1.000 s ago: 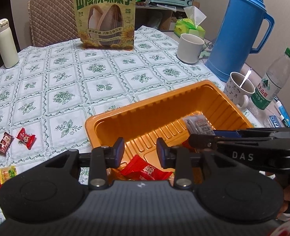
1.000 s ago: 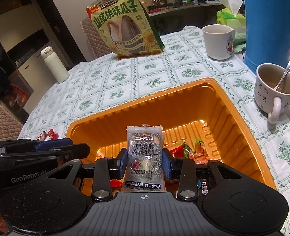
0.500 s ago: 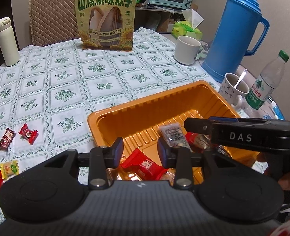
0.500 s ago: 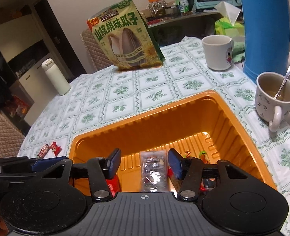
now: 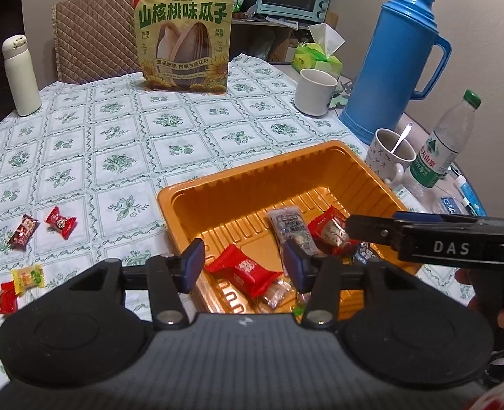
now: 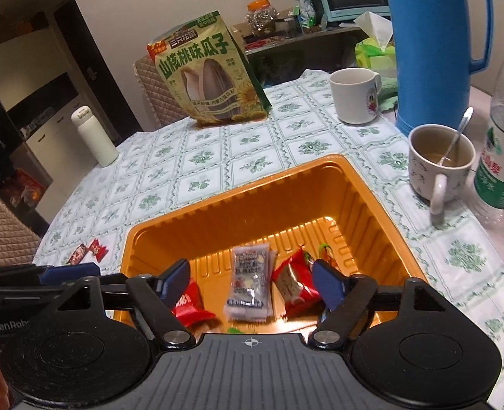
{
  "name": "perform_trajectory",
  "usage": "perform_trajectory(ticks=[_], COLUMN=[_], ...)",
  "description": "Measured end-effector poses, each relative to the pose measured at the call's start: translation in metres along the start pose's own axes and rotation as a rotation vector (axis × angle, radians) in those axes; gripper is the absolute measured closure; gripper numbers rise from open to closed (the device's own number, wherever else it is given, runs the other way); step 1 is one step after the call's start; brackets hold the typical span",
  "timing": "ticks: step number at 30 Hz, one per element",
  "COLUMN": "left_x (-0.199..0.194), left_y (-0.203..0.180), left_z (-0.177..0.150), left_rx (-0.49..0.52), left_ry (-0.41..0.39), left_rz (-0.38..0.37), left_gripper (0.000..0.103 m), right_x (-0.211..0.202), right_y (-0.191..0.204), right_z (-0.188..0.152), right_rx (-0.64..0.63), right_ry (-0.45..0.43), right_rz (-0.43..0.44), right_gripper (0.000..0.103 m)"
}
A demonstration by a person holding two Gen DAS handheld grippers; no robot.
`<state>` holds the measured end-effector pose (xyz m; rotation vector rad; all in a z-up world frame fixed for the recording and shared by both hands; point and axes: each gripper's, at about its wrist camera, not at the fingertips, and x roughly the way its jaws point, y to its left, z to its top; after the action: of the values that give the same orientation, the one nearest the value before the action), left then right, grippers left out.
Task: Organize snacks
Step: 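Open both tools to drop the snacks into the tray, then move both open tools back toward the remaining candies on the table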
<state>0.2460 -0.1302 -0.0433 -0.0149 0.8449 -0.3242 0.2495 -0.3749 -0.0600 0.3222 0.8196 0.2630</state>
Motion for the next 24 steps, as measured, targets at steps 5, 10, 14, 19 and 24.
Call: perform_trajectory(ticks=[5, 10, 14, 19, 24], left_x=[-0.016, -0.036, -0.055, -0.079, -0.101], left_y=[0.003, 0.012, 0.022, 0.043, 0.070], left_z=[-0.009, -0.023, -0.036, -0.054, -0.074], left_rx=[-0.009, -0.015, -0.020, -0.051, -0.097], left_ry=[0.003, -0.001, -0.015, -0.019, -0.018], left_rz=[0.005, 0.017, 0.024, 0.044, 0.073], left_gripper=[0.049, 0.046, 0.044, 0.044, 0.044], right_x=[-0.017, -0.034, -0.045, -0.058, -0.065], right_y=[0.004, 0.014, 0.024, 0.041, 0.058], right_z=[-0.009, -0.020, -0.030, -0.041, -0.054], right_rx=[-0.002, -0.003, 0.004, -0.006, 0.002], right_ry=[-0.010, -0.020, -0.028, -0.017, 0.005], right_rz=[0.004, 0.009, 0.010, 0.021, 0.030], right_gripper=[0.018, 0.016, 0.016, 0.016, 0.016])
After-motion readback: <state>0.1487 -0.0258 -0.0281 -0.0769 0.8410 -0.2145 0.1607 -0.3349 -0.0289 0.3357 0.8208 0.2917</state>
